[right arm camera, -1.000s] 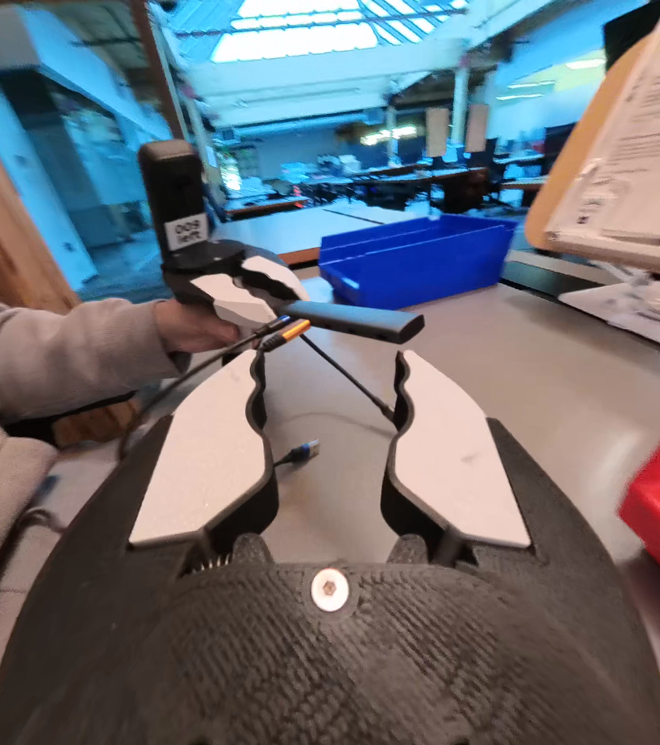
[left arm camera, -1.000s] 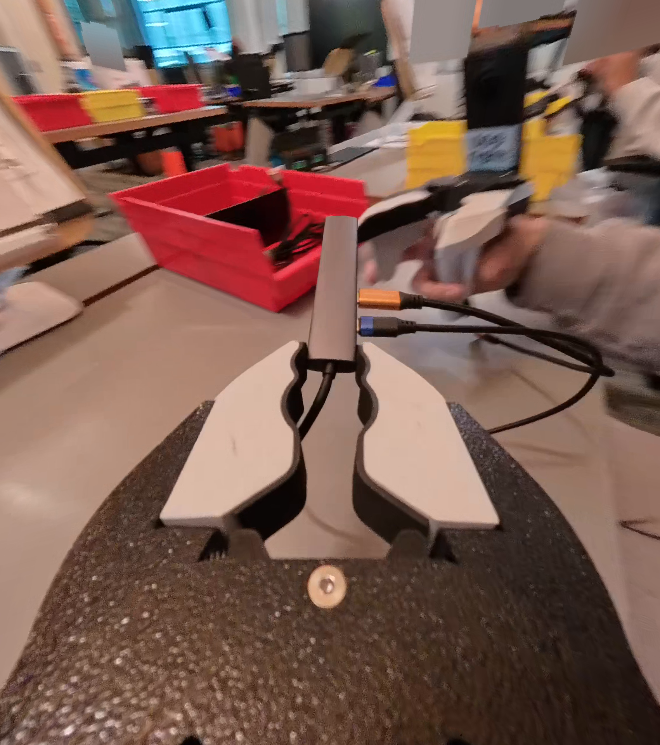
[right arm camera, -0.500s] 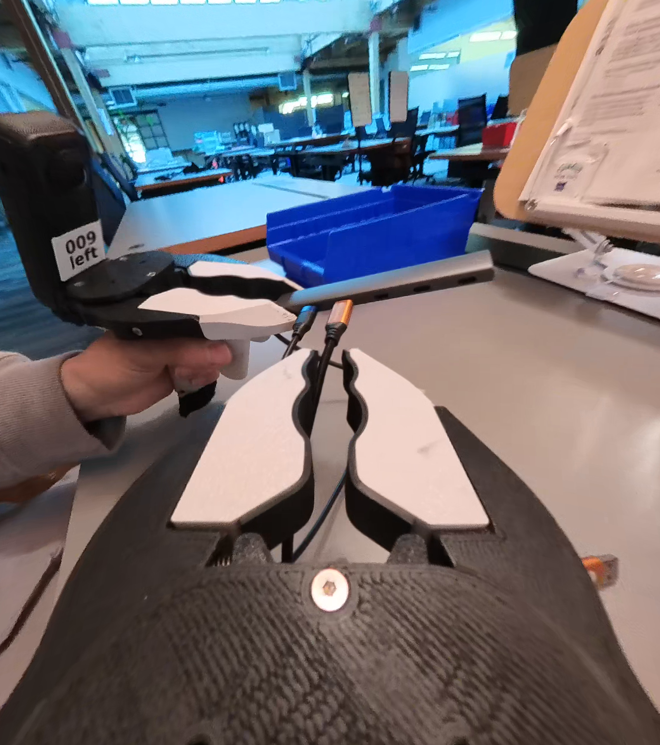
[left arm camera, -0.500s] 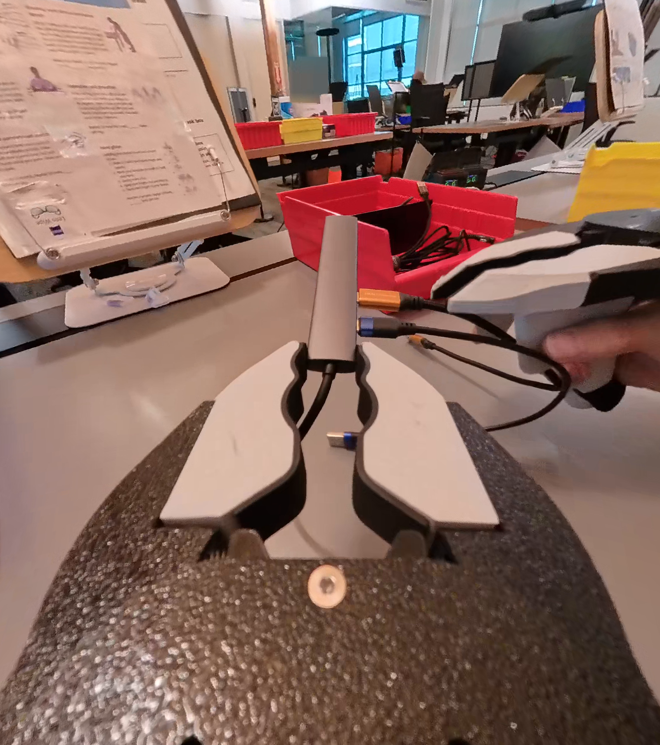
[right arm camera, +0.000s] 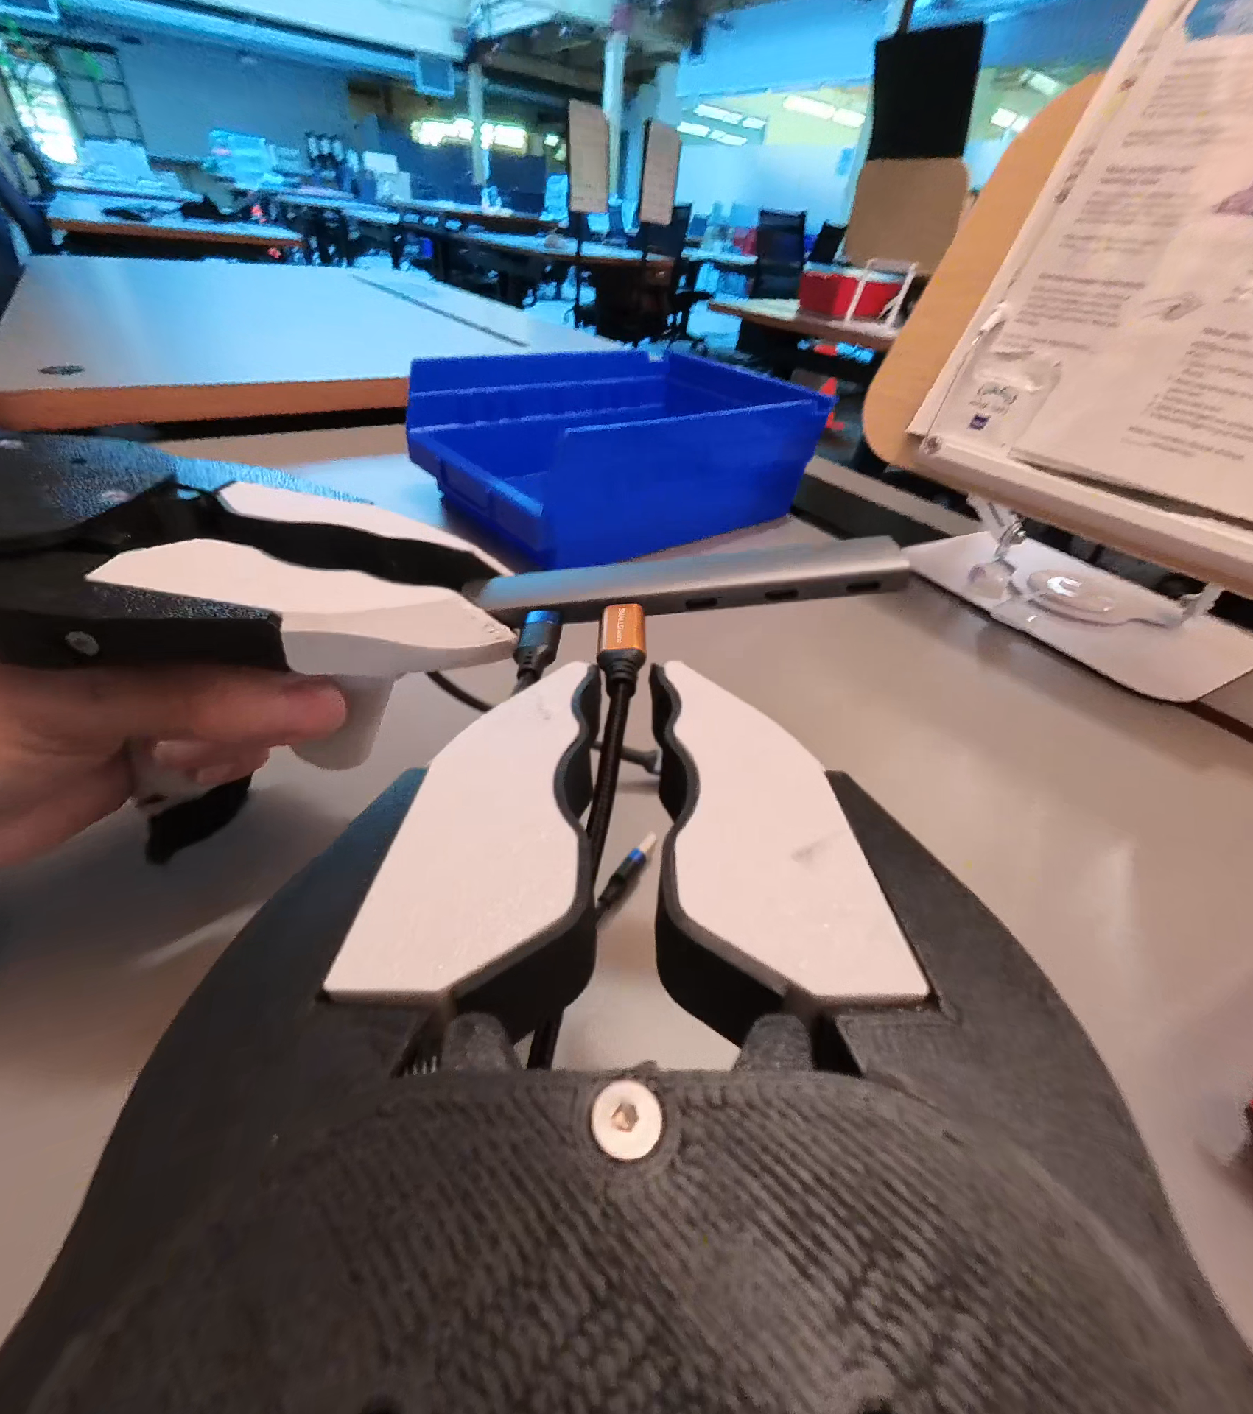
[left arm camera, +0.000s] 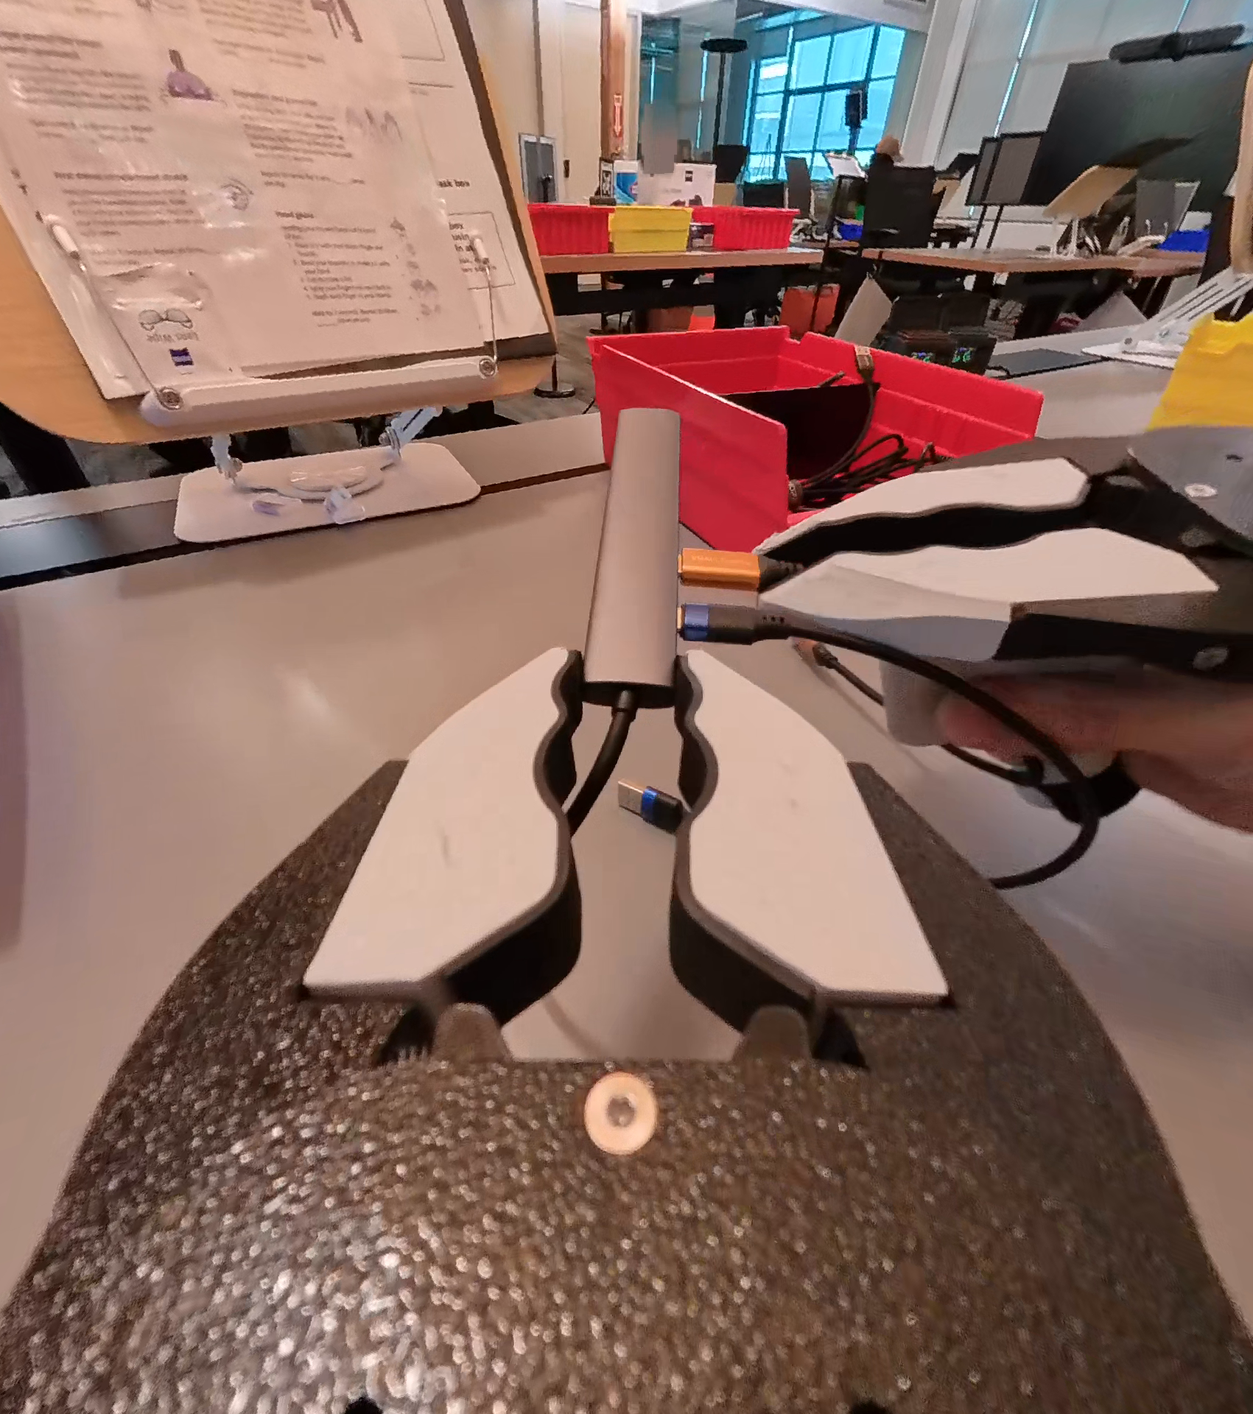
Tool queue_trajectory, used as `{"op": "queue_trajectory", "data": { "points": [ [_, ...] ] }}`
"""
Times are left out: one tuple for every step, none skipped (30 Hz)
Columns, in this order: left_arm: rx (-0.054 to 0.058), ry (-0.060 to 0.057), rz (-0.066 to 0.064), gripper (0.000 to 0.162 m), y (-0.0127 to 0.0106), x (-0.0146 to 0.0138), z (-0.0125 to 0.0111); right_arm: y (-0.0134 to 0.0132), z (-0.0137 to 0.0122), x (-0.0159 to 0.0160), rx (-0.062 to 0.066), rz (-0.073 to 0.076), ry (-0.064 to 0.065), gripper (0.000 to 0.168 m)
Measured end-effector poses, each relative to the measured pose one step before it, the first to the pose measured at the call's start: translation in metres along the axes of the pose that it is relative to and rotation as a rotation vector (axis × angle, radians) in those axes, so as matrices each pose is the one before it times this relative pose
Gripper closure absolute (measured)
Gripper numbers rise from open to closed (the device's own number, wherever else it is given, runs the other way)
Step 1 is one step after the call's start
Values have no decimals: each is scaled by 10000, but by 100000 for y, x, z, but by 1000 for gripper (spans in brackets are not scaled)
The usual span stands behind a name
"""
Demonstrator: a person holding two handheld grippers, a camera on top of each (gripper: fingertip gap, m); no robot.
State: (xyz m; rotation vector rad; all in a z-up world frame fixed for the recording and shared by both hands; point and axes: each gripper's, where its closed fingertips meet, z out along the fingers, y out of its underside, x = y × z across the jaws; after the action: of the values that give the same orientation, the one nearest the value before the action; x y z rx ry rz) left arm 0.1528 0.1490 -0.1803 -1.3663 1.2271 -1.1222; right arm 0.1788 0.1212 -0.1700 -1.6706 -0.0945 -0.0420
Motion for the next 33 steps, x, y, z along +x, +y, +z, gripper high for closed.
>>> {"op": "queue_trajectory", "data": {
  "points": [
    [0,12,-192,140,-47,-94,-108,-200,89,-126,237,-55,221,158],
    [10,48,-106,140,-52,-69,-103,-113,69,-126,192,-116,221,158],
    [-20,52,15,140,-12,-76,-100,-72,46,-124,177,-183,196,158],
    [-42,38,64,139,11,-100,-140,51,93,-153,82,-142,115,158],
    [-30,30,71,140,26,-138,-136,72,122,-174,11,-33,24,158],
    [5,43,-9,140,0,-136,-125,-80,105,-130,84,26,20,158],
    [27,52,-147,140,-15,-96,-105,-147,113,-74,109,53,50,157],
    [26,44,-139,140,-34,-70,-111,-92,119,-60,46,38,37,157],
    [19,32,-16,140,-40,-92,-113,-64,86,-48,27,8,21,155],
    [12,49,19,140,-49,-61,-122,-123,60,-22,78,-14,44,152],
    [-6,88,-58,140,-28,-35,-102,-89,30,-120,68,-82,-21,152],
    [-31,110,-91,140,26,7,-69,36,69,-130,-19,-85,-33,152],
    [-26,79,-69,139,71,-13,-51,33,54,-61,-15,-66,7,152],
    [6,52,-79,139,63,-25,-45,-71,29,-4,64,-67,47,150],
    [5,78,-108,139,81,27,-44,-92,-15,-78,90,-116,-13,150],
    [-13,56,-96,139,104,19,-28,51,-28,-39,-16,-99,5,150],
    [-27,-24,3,139,148,-20,-5,163,7,39,-95,-32,68,149],
    [-8,-53,76,139,116,3,18,72,-38,-27,-39,-59,67,149],
    [15,-10,27,139,91,54,25,-11,-74,-47,45,-103,74,150],
    [2,16,-31,139,70,63,11,9,-84,-39,49,-123,73,151],
    [-16,-12,15,139,96,34,18,112,-40,-42,-9,-75,36,152],
    [-6,-39,59,139,91,7,5,105,-24,-104,-8,-12,-23,153],
    [15,-34,24,139,83,-4,-17,76,-23,-48,-20,-17,26,154],
    [24,-26,11,139,69,-4,-11,82,-12,32,-62,-42,67,153],
    [29,-30,25,139,64,-19,-18,60,-16,76,-53,-60,89,150],
    [11,-29,26,139,24,-21,-28,79,-3,25,-64,-81,25,149],
    [-8,-23,48,139,19,-4,-16,63,-18,42,-66,-47,13,148],
    [0,-18,59,139,-29,18,-16,-3,-34,26,-24,-2,-5,147],
    [11,-7,35,139,-37,29,3,-42,-25,-58,16,20,-64,149],
    [3,1,20,139,-31,20,-2,-30,-21,-67,14,-18,-58,150],
    [-13,-26,21,139,6,-48,-1,38,-26,40,-22,-28,17,149],
    [-19,-57,10,139,39,-112,9,-7,-12,-22,-6,3,-35,149],
    [-24,-17,-27,139,70,-86,11,-76,-16,-70,58,46,-57,150]
  ]
}}
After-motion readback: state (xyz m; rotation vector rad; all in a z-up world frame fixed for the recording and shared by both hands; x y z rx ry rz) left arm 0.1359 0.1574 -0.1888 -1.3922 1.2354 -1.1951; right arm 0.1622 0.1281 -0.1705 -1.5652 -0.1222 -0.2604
